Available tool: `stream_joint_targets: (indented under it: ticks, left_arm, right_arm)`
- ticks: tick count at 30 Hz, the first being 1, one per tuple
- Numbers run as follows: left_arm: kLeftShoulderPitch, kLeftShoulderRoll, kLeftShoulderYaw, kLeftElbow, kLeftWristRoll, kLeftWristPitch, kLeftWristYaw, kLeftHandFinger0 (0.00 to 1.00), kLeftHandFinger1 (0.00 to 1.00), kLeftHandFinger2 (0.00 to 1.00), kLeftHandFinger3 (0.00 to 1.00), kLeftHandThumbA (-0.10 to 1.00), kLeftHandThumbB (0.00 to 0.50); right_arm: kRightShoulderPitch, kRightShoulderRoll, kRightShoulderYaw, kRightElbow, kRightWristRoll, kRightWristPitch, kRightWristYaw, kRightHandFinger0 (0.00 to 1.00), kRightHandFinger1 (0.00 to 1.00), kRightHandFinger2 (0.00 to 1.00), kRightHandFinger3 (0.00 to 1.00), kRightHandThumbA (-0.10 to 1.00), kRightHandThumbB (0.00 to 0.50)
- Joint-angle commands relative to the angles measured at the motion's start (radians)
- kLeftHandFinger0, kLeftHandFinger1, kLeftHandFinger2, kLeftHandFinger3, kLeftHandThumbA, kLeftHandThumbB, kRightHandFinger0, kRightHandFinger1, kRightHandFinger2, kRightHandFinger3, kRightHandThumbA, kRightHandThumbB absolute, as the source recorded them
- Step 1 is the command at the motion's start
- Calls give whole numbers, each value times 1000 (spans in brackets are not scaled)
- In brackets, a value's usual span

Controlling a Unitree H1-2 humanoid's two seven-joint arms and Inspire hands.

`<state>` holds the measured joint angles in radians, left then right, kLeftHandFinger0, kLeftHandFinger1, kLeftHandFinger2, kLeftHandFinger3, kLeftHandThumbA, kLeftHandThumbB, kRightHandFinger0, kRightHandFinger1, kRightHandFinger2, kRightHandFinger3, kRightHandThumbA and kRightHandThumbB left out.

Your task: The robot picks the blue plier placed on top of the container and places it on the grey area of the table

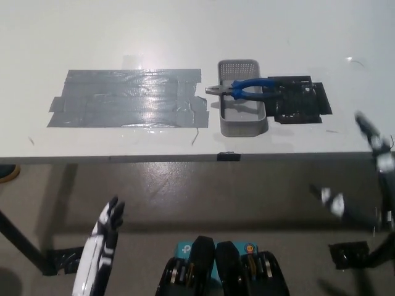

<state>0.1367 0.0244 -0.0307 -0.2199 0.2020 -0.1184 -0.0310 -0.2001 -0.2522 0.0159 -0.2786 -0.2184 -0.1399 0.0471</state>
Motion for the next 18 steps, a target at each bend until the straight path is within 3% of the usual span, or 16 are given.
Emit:
stream_joint_targets:
  ticks: [1,6,8,12,15,18]
  left_arm:
    - [-110,19,15,-27,20,52,10,1000,1000,1000,1000,1000,0]
    - [-176,26,32,35,11,87,15,1000,1000,1000,1000,1000,0]
    - [-173,34,29,68,17,66,16,1000,1000,1000,1000,1000,0]
    - [-158,34,31,94,-4,72,9,1000,1000,1000,1000,1000,0]
    - [-147,38,28,110,9,42,17,1000,1000,1000,1000,1000,0]
    - [-146,37,24,111,11,39,16,1000,1000,1000,1000,1000,0]
  right_arm:
    - [-224,-64,47,65,-48,237,136,1000,1000,1000,1000,880,288]
    - [-436,-66,115,291,-55,280,179,1000,1000,1000,1000,906,313]
    - [-540,-57,139,411,-41,318,211,1000,1000,1000,1000,887,335]
    - [-664,-67,192,559,-49,347,262,1000,1000,1000,1000,914,329]
    - [-787,-72,262,714,-96,369,300,1000,1000,1000,1000,946,363]
    - [-863,-73,315,792,-124,408,331,1000,1000,1000,1000,935,350]
